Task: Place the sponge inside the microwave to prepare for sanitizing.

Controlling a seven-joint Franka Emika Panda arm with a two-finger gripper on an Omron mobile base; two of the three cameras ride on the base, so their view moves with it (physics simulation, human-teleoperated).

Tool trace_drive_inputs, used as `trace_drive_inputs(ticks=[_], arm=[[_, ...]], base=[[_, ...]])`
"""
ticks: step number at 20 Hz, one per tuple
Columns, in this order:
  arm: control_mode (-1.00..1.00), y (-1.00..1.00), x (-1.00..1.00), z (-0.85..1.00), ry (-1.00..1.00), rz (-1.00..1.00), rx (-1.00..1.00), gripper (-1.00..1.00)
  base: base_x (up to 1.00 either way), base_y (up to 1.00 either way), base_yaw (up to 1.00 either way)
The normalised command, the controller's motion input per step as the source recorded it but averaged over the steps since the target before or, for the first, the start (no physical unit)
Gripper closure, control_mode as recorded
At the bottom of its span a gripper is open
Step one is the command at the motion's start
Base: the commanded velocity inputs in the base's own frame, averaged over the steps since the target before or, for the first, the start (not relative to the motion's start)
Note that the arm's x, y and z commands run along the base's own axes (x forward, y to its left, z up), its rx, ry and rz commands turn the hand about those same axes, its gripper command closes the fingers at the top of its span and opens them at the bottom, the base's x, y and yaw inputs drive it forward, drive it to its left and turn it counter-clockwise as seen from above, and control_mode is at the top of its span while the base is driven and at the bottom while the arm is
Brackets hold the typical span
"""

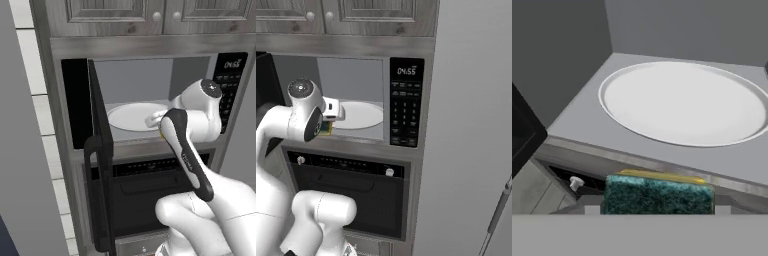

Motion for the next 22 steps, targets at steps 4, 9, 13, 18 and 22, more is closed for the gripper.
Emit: trace_drive_inputs(ticks=[4,9,13,18,22], arm=[[-1.00,-0.01,0.53,0.09,-0.02,0.00,0.02,1.00],[-1.00,0.00,0.54,0.03,-0.04,0.00,0.00,1.00],[-1.00,0.00,0.54,0.00,-0.11,0.00,0.00,1.00],[-1.00,0.00,0.43,-0.20,-0.10,0.00,0.00,1.00],[-1.00,0.03,0.40,-0.33,-0.04,0.00,0.00,1.00]], base=[[0.00,0.00,0.00],[0.00,0.00,0.00],[0.00,0.00,0.00],[0.00,0.00,0.00],[0.00,0.00,0.00]])
